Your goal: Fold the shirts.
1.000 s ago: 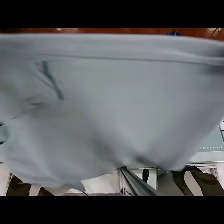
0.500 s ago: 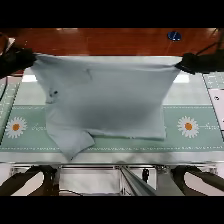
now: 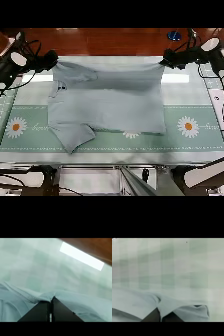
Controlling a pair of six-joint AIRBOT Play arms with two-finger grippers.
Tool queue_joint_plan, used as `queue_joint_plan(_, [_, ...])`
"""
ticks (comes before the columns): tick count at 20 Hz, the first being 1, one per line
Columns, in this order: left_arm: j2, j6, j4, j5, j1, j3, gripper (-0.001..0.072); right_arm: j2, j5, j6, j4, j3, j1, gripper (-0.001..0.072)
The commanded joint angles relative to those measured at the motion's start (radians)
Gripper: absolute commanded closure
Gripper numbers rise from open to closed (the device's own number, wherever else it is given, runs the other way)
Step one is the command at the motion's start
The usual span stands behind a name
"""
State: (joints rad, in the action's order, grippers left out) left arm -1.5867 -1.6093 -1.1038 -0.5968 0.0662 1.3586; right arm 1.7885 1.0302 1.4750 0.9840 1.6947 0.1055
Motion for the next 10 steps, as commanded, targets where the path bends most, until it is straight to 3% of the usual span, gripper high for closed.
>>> queue_joint_plan(1, [-0.032, 0.094, 0.005, -0.124, 0.019, 0.022, 0.0687, 0.044, 0.062, -0.004, 0.019, 0.026, 0.000, 0.0687])
queue_joint_plan(3, [-0.026, 0.074, 0.005, -0.265, 0.046, 0.040, 0.0687, 0.044, 0.134, -0.019, 0.005, 0.026, 0.006, 0.0687])
queue_joint_plan(6, [-0.028, 0.203, -0.015, -0.447, 0.086, 0.052, 0.0687, 0.044, 0.305, -0.039, 0.075, 0.026, 0.012, 0.0687])
queue_joint_plan(10, [-0.070, 0.204, -0.071, -0.573, 0.108, 0.051, 0.0687, 0.045, 0.388, -0.012, 0.212, -0.006, 0.011, 0.0687])
